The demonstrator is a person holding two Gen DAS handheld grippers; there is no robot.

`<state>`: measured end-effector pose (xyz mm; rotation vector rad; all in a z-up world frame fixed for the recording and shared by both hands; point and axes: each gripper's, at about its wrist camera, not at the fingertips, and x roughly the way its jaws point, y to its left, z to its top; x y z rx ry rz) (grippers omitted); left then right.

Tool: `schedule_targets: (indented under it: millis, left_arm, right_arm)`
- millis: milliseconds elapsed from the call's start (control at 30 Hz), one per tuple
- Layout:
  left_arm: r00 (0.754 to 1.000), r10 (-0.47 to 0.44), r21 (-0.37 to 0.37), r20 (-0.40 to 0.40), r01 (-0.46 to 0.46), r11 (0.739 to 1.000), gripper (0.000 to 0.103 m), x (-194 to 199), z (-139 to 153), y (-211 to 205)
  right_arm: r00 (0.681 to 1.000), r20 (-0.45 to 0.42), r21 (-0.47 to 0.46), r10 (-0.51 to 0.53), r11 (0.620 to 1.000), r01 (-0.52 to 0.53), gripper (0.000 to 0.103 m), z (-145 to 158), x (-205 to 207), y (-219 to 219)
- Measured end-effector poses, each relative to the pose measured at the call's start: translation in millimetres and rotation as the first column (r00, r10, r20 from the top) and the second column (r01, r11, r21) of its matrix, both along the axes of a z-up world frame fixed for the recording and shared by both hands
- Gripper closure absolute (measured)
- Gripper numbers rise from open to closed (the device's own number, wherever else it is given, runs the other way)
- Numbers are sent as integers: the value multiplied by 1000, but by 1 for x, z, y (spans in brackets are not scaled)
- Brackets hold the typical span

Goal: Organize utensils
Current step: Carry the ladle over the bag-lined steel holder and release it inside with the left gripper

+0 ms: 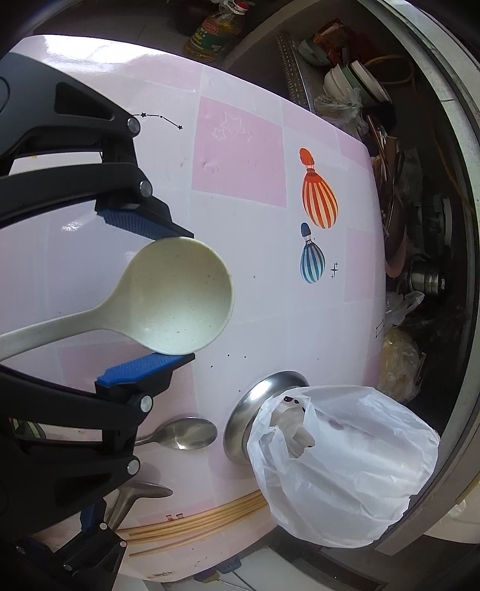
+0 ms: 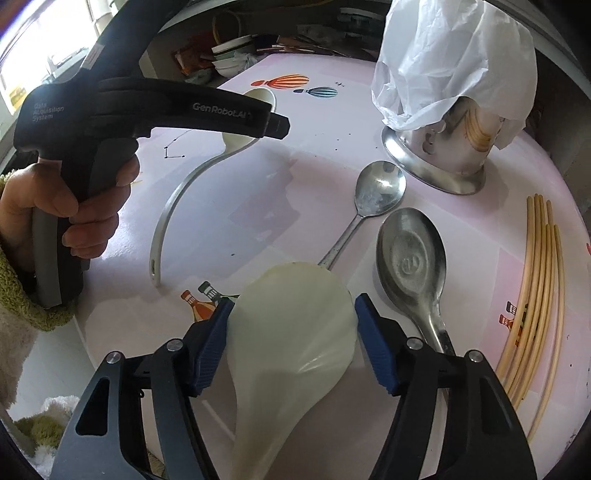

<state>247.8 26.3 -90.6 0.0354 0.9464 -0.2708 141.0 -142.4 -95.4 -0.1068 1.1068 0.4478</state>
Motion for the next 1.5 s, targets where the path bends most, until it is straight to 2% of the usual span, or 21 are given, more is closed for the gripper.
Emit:
schedule_targets:
  millis: [233,500,733,867,1233,1500]
  left_arm:
    - [1000,1,-16,23,0,1000,48,-7,7,2]
    - [996,-13,-46,90,17,999,48,-21,30,2]
    - [989,-18,-58,146,27,998,48,-35,57,1]
    - [983,-21,-62,185,33,998,48,-43,75,0]
    - [958,-63,-70,280,86,994,48,-45,141,-15]
    - [902,-129,-116,412,193,974,48,-26,224,-43]
  right_arm:
    - [997,59,70,-56,996,52,37,25,-3,-33]
    - [970,215,91,-117,991,99,38,66,-12,-57]
    - [950,265,122,-162,983,134,38,82,-22,-70]
    - [944,280,136,-176,980,142,38,81,-24,-72]
    - [943,266,178,-200,972,156,38,75,-25,-82]
    - [941,263,202,-212,966,161,38,76,-23,-87]
